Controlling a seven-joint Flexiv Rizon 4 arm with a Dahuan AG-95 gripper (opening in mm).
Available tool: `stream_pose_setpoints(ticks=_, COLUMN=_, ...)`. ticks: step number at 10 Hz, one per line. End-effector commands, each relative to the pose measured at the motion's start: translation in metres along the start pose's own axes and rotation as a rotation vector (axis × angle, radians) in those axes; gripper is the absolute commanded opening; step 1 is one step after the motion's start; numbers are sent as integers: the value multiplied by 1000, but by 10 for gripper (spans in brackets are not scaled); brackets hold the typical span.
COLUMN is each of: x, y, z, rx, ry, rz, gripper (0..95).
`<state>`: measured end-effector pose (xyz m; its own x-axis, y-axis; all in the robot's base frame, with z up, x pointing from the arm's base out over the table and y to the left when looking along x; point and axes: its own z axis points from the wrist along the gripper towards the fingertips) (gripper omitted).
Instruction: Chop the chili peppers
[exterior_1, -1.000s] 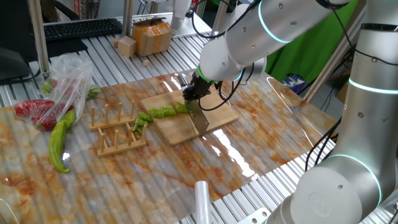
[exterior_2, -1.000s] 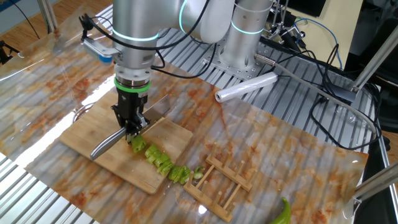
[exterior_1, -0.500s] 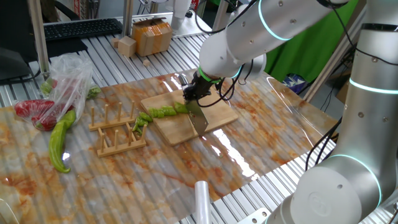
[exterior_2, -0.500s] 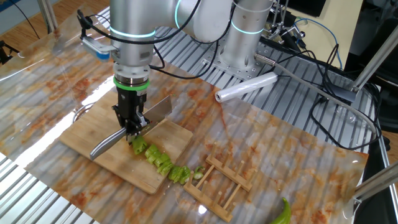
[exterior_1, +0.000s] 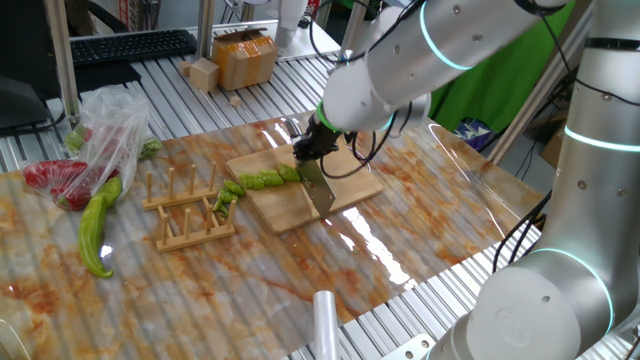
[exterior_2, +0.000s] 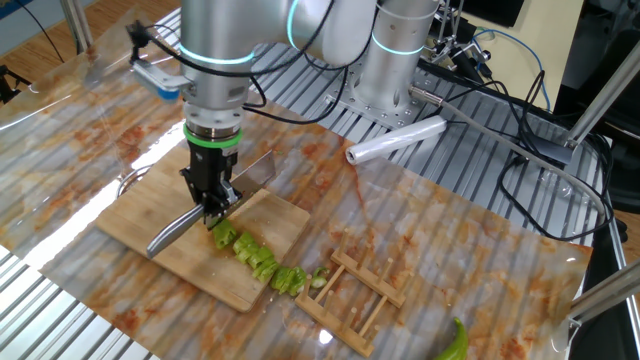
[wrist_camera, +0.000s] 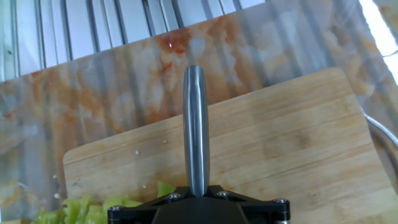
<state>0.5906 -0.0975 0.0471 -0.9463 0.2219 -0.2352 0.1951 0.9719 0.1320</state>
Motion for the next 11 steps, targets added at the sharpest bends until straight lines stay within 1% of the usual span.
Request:
stream_pose_setpoints(ticks=1, x=-1, y=-2, z=-4, rx=35, ry=18, rz=-10, gripper=0)
stream_pose_setpoints(ticks=2, x=-2, y=-2, z=-8, rx=38, ry=29, rz=-8, gripper=0)
stream_pose_setpoints(ticks=4, x=-3, y=-5, z=-23, rx=44, ry=62, rz=-8, gripper=0)
stream_pose_setpoints(ticks=6, x=0, y=-13, z=-30, rx=47, ry=65, rz=-21, gripper=0)
stream_pose_setpoints(ticks=7, x=0, y=-15, z=-31, rx=48, ry=65, rz=-22, gripper=0)
stream_pose_setpoints(ticks=8, x=2, y=-21, z=-31, rx=47, ry=63, rz=-27, gripper=0)
stream_pose_setpoints(ticks=9, x=4, y=-23, z=-30, rx=46, ry=62, rz=-21, gripper=0)
stream_pose_setpoints(ticks=11, x=6, y=-23, z=-29, rx=44, ry=61, rz=-13, gripper=0)
